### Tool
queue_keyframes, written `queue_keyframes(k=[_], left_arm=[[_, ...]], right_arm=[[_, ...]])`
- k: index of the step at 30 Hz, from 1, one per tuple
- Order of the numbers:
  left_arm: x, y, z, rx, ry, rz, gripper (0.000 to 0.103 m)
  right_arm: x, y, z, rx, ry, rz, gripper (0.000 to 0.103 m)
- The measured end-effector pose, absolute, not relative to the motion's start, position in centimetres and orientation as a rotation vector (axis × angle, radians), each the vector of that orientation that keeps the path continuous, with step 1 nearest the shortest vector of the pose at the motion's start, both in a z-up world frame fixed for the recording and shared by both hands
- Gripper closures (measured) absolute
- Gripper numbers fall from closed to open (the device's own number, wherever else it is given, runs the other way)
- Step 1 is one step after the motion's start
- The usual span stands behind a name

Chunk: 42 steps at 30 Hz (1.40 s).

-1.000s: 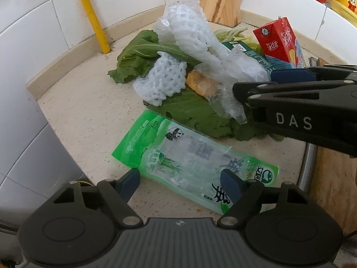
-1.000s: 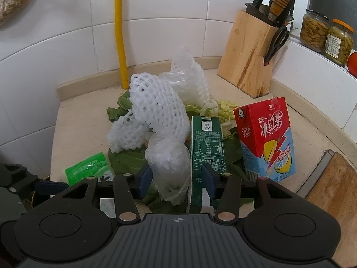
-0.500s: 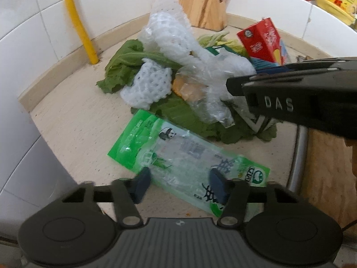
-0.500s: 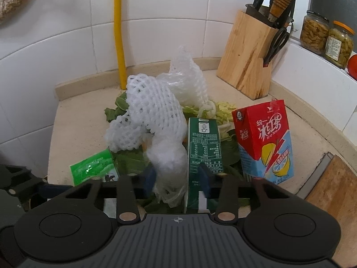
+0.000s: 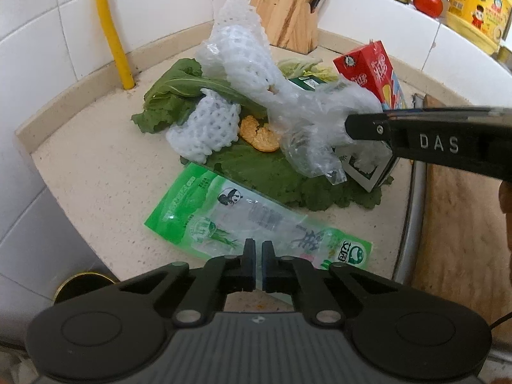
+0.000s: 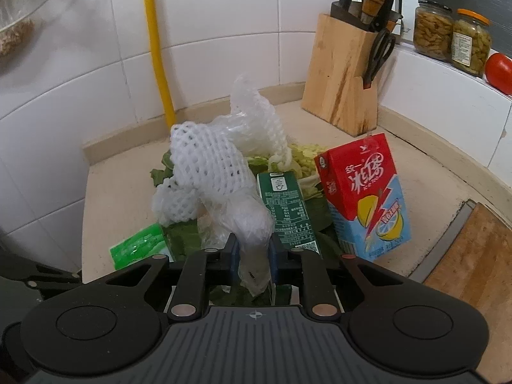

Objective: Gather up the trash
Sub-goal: 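Close left tool on a clear plastic bag while right tool grasps another plastic bag, then lift the held plastic bags with both tools and carry them toward the bin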

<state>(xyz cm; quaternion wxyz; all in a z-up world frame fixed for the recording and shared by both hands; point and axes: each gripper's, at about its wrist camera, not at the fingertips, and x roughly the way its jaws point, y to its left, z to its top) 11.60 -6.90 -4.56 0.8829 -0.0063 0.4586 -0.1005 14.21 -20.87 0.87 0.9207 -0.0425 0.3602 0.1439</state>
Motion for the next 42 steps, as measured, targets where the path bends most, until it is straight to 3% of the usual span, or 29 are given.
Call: queue_keyframes(k=[3, 5, 7, 9, 15, 18, 20, 21, 27, 29, 30, 31, 32, 33, 35, 42], left_arm=[[12.2, -6.4, -4.6, -0.055, 0.983, -0.212, 0.095], [12.2, -6.1, -4.5, -0.086, 1.0, -0.233, 0.079], [12.0, -5.5, -4.3, -0.123, 0.998, -0.247, 0.044], [12.0, -4.8, -4.3, -0.171, 0.984, -0.236, 0.039], [12.8, -4.0, -2.9, -0.195, 0.935, -0.218, 0.039], [13.5, -3.4, -1.4, -0.196, 0.87, -0.215, 0.039], [14.3, -3.1, -0.4, -0.199, 0.825, -0.216, 0.039], [14.7, -3.1, 0.2, -0.202, 0.801, -0.222, 0.039], [18.6, -5.1, 1.7, -0.165, 0.725, -0.25, 0.039], [20.0, -5.8, 1.4, -0.17, 0.743, -0.25, 0.041], [20.7, -6.1, 1.2, -0.171, 0.749, -0.247, 0.051], [21.3, -6.5, 0.8, -0.162, 0.768, -0.238, 0.076], [21.7, -6.8, 0.4, -0.15, 0.803, -0.225, 0.089], [22.0, -6.9, 0.2, -0.147, 0.837, -0.218, 0.093], [21.6, -6.5, 0.0, -0.169, 0.84, -0.215, 0.093], [19.1, -5.6, 2.0, -0.142, 0.784, -0.234, 0.093]], right_arm=[[14.3, -21.0, 0.8, -0.084, 0.742, 0.294, 0.079], [14.4, -20.9, 0.7, -0.082, 0.745, 0.295, 0.079], [14.3, -20.9, 0.8, -0.084, 0.743, 0.295, 0.079], [14.2, -21.1, 1.0, -0.083, 0.737, 0.294, 0.079], [14.2, -21.5, 0.6, -0.095, 0.749, 0.297, 0.075], [14.1, -21.3, 0.7, -0.111, 0.74, 0.295, 0.063], [14.2, -21.2, 0.7, -0.112, 0.729, 0.296, 0.043], [14.2, -21.1, 0.7, -0.114, 0.726, 0.3, 0.041], [14.5, -21.0, 0.5, -0.111, 0.731, 0.318, 0.042], [14.5, -21.0, 0.4, -0.113, 0.745, 0.324, 0.047], [14.5, -21.1, 0.3, -0.109, 0.751, 0.327, 0.048], [14.5, -21.2, 0.2, -0.106, 0.757, 0.328, 0.052], [14.5, -21.2, 0.1, -0.105, 0.76, 0.329, 0.059], [14.4, -21.2, 0.1, -0.109, 0.757, 0.327, 0.063], [14.4, -21.2, 0.3, -0.109, 0.756, 0.322, 0.081], [13.9, -21.6, 1.4, -0.095, 0.746, 0.294, 0.086]])
